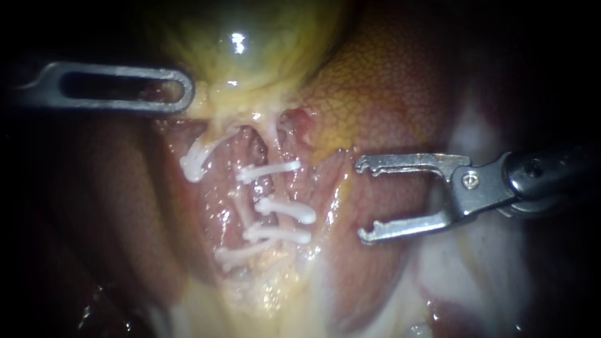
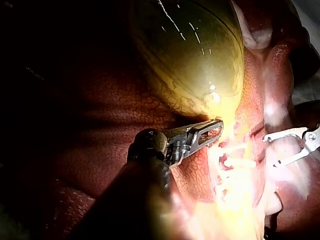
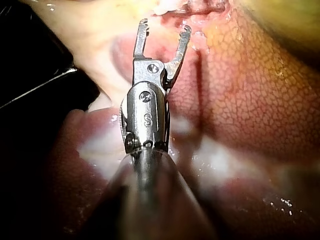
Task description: Going back third clip right tube
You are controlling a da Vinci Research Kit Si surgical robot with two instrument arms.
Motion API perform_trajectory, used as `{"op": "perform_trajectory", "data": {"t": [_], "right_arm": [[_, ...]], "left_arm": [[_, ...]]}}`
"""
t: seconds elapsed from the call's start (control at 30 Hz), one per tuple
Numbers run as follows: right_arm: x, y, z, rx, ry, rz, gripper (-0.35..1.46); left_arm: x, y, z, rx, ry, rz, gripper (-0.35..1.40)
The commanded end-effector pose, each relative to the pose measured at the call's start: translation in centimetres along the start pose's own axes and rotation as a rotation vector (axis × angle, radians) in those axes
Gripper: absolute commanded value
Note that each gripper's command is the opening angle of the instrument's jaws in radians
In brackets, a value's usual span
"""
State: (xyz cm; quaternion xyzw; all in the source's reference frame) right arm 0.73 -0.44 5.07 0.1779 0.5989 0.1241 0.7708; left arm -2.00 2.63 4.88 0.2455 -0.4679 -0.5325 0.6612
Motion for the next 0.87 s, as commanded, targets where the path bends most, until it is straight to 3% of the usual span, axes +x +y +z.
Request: {"op": "perform_trajectory", "data": {"t": [0.03, 0.4, 0.87], "right_arm": [[0.0, 0.0, 0.0, 0.0, 0.0, 0.0, 0.5], [-0.01, 0.0, -0.02, 0.001, 0.0, 0.0, 0.5], [0.0, -0.01, -0.04, -0.002, 0.0, 0.001, 0.5]], "left_arm": [[0.02, 0.01, 0.04, 0.0, 0.0, 0.002, -0.35], [0.15, 0.13, 0.35, 0.007, 0.011, 0.011, -0.35], [0.16, 0.15, 0.37, 0.006, 0.013, 0.012, -0.35]]}}
